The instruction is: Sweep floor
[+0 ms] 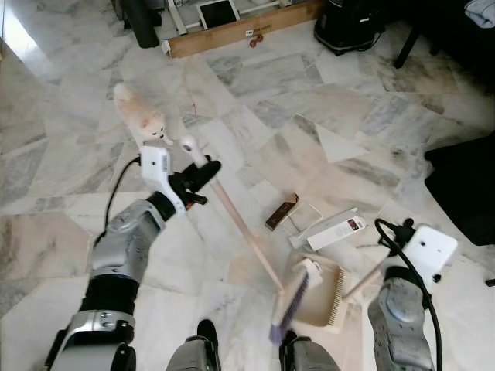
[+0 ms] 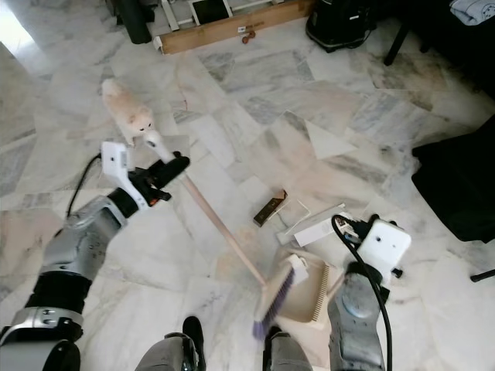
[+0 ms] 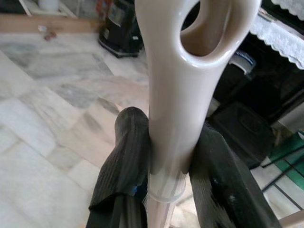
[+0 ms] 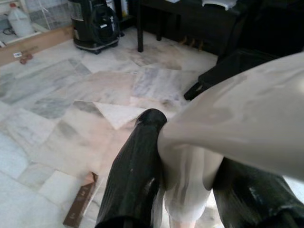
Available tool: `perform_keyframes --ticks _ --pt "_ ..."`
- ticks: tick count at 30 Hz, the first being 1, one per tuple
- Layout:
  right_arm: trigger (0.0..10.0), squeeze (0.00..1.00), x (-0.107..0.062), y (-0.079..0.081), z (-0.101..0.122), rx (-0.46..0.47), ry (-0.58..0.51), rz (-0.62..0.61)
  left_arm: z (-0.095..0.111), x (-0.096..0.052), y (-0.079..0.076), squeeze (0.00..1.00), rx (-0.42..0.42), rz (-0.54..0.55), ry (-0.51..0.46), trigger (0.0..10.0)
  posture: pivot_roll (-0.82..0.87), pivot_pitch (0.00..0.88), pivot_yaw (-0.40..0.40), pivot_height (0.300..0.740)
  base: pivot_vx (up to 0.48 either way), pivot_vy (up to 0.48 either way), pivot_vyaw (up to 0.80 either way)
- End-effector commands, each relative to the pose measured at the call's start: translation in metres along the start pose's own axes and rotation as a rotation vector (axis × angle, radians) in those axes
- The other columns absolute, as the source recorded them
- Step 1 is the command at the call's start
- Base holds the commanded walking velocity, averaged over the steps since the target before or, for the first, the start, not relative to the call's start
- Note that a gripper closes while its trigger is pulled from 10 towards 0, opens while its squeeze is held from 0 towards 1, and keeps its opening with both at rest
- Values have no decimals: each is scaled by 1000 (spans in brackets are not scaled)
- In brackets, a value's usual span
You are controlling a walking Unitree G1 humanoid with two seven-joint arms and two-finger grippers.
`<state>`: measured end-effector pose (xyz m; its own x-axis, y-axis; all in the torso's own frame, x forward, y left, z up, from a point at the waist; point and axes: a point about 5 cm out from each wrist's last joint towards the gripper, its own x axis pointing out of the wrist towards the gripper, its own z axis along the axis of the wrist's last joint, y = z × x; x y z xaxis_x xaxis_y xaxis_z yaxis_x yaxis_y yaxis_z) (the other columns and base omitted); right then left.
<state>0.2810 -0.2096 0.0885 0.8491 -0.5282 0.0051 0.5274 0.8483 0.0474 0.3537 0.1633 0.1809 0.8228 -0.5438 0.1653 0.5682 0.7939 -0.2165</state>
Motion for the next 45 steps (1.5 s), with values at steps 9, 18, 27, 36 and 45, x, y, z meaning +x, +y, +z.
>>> perform_keyframes --ticks 9,18,27,36,45 --pt "10000 0 -3 12 -20 72 79 52 20 -6 -1 0 23 -51 -62 10000 -2 82 96 740 0 0 0" --pt "10000 0 5 16 -17 96 44 57 33 -7 3 0 38 -16 -129 10000 -2 14 113 740 0 0 0" --pt "10000 0 10 17 -10 147 2 49 40 -12 22 0 264 263 -201 10000 -13 0 114 740 0 0 0" --pt "10000 0 18 21 4 172 -54 84 22 -18 15 0 409 384 -208 10000 -14 0 95 740 0 0 0" --pt "10000 0 19 25 6 309 -34 75 7 -26 15 0 459 431 -191 10000 -11 0 86 740 0 0 0"
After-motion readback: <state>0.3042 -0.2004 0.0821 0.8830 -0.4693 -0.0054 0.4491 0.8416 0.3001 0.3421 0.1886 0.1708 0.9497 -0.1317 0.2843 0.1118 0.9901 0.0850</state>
